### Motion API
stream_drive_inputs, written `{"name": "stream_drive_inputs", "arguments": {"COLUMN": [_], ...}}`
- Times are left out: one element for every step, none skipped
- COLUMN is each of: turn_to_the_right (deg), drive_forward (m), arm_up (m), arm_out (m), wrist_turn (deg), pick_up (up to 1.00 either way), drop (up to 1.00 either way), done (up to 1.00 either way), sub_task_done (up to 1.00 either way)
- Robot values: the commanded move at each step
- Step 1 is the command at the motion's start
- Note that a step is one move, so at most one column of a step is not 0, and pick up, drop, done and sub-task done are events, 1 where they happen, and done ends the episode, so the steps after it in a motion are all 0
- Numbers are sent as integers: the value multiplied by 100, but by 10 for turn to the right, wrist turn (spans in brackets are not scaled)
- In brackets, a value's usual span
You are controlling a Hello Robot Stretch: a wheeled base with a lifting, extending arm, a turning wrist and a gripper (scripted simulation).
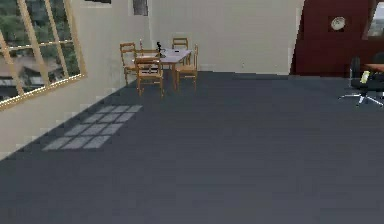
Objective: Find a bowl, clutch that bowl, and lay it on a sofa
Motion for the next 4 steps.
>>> {"name": "stream_drive_inputs", "arguments": {"turn_to_the_right": [0,0,0,0], "drive_forward": [100,100,100,40], "arm_up": [0,0,0,0], "arm_out": [0,0,0,0], "wrist_turn": [0,0,0,0], "pick_up": [0,0,0,0], "drop": [0,0,0,0], "done": [0,0,0,0], "sub_task_done": [0,0,0,0]}}
